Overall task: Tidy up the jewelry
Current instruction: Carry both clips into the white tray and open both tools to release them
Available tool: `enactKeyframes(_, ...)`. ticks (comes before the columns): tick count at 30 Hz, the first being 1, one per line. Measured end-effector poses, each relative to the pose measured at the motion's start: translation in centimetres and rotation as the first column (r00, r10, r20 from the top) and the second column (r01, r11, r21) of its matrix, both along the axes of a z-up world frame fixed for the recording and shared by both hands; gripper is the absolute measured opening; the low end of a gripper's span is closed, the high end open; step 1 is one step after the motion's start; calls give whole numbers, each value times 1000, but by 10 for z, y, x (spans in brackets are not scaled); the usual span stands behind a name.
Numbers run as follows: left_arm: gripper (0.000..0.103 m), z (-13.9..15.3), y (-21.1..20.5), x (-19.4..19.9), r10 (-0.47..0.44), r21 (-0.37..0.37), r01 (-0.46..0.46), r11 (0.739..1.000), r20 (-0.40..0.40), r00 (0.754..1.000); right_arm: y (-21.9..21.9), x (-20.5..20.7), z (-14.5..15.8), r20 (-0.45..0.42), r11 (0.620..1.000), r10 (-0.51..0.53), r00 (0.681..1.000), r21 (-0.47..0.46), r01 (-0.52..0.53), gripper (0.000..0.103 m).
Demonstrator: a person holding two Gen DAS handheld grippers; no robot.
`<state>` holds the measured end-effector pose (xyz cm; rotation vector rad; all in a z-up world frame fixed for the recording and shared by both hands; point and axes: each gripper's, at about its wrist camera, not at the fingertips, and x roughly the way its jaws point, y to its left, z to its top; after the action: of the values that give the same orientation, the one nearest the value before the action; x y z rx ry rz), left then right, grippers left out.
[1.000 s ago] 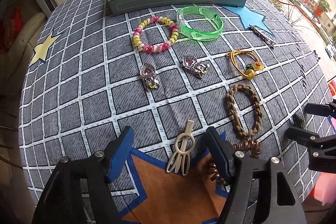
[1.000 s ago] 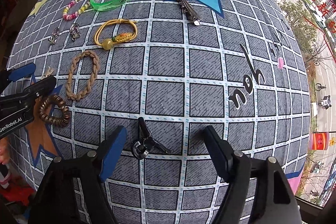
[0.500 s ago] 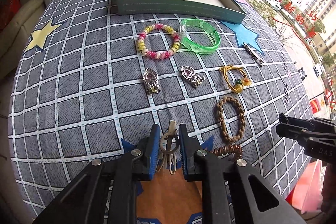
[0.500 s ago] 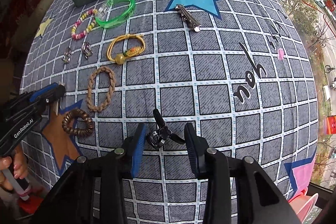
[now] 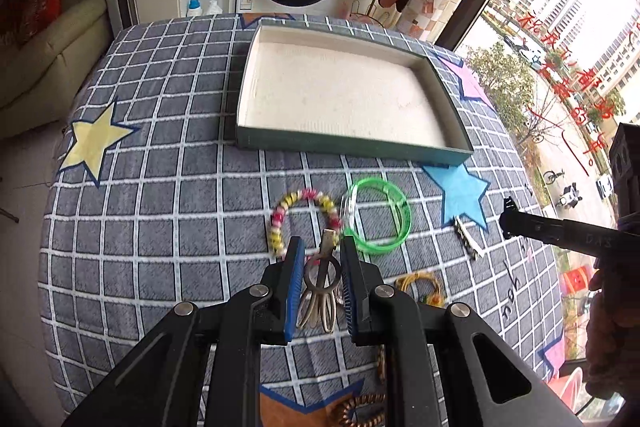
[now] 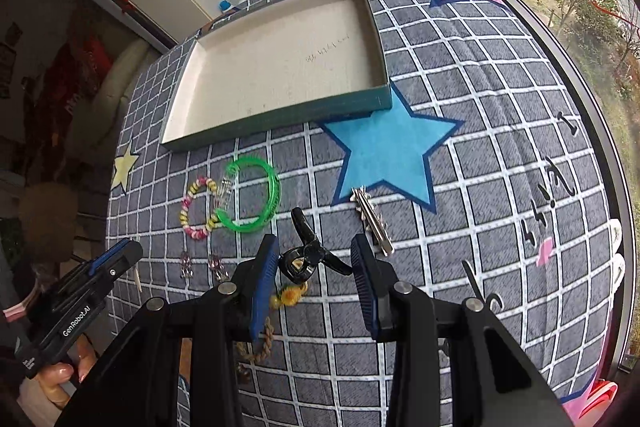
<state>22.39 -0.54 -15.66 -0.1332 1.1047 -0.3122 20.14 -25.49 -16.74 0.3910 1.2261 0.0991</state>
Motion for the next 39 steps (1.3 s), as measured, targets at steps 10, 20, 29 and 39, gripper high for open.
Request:
enactKeyframes(10, 31, -12, -30, 110, 69, 45, -71, 996, 47, 997, -15, 126, -6, 10, 999, 36, 999, 36, -36, 41)
enactKeyframes(20, 31, -52, -53, 176, 101, 146, -108, 983, 56, 993, -18, 208, -40, -8, 997, 69, 998, -45, -70, 41)
enactKeyframes(29, 31, -81, -65, 189, 84, 257, -86, 962, 22, 996, -9, 220, -59, -20, 984, 123, 992, -124, -124, 41)
enactKeyframes(39, 32, -78, -68, 182, 54, 315, -63, 947, 37, 998, -11, 214, -58, -16, 991, 112, 994, -78, -113, 67)
